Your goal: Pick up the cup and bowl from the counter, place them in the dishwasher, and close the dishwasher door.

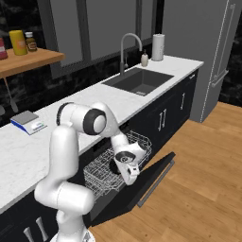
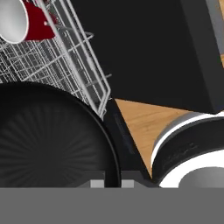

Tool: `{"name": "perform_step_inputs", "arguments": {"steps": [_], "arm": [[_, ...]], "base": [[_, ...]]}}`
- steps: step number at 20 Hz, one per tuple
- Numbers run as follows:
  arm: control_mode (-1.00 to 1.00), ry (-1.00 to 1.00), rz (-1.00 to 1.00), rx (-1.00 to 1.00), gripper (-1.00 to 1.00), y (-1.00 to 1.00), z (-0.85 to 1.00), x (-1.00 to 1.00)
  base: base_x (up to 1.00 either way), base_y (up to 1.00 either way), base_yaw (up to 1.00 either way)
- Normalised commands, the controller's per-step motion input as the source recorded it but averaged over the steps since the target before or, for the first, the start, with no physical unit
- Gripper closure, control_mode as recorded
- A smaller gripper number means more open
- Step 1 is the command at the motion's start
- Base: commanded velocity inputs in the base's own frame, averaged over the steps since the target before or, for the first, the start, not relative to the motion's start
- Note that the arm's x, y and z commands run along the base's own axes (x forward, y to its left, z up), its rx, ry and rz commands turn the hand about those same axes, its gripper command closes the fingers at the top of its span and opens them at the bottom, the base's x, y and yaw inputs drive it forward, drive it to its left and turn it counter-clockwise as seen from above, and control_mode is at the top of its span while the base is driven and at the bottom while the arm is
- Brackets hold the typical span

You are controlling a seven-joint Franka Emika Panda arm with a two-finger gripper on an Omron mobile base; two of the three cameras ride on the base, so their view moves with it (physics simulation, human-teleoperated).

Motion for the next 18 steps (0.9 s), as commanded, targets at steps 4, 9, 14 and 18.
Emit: {"name": "perform_step_inputs", "arguments": {"steps": [4, 9, 14, 18], "arm": [[-1.0, 0.1, 0.0, 0.19, 1.0, 0.38, -0.52, 0.49], [-1.0, 0.08, 0.0, 0.17, 1.0, 0.53, -0.23, 0.7], [-1.0, 0.14, 0.0, 0.11, 1.0, 0.62, -0.45, 0.51], [-1.0, 0.16, -0.06, 0.03, 1.0, 0.56, -0.51, 0.16]], "base": [[0.0, 0.0, 0.0], [0.0, 0.0, 0.0], [0.0, 0.0, 0.0], [0.0, 0.0, 0.0]]}}
